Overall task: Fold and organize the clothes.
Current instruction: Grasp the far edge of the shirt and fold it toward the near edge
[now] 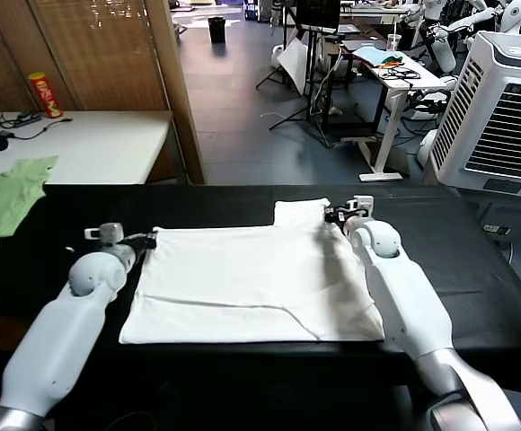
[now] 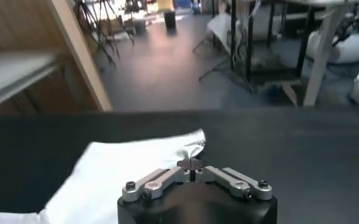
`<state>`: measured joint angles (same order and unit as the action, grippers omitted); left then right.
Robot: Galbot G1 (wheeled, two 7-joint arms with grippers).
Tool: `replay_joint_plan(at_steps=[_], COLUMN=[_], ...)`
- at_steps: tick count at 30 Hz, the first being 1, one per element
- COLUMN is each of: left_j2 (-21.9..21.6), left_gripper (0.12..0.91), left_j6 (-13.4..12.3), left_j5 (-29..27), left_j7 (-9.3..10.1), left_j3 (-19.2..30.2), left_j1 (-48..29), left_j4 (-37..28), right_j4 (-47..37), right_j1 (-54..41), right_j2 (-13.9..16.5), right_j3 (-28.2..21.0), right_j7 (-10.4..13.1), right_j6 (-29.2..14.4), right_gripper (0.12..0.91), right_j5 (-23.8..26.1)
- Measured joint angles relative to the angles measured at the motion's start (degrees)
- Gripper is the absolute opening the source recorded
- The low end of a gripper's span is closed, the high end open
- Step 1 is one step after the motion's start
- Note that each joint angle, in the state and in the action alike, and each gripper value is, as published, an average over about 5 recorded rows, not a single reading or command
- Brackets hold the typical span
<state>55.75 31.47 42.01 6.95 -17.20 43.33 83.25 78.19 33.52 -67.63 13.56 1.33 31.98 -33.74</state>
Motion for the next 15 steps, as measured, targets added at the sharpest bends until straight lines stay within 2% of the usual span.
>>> replay_joint_plan(at_steps=[9,15], left_j2=[-5.2,-8.99], left_gripper=[0.127,0.127], left_j6=[-0.19,-0.72], left_j5=[2.74,2.9], left_j7=[0.93,1.51], left_j3=[-4.29,-7.52], left_j1=[9.78,18.22], left_j4=[13.34,21.75], right_j4=[16.38,24.39], right_j1=[12.16,19.54], right_j2=[7.03,10.56], right_j3=[2.34,4.17], right_j7=[2.68,3.77], right_j6=[7.12,9.86], right_gripper=[0.122,0.122], right_j5=[-1.56,-2.8])
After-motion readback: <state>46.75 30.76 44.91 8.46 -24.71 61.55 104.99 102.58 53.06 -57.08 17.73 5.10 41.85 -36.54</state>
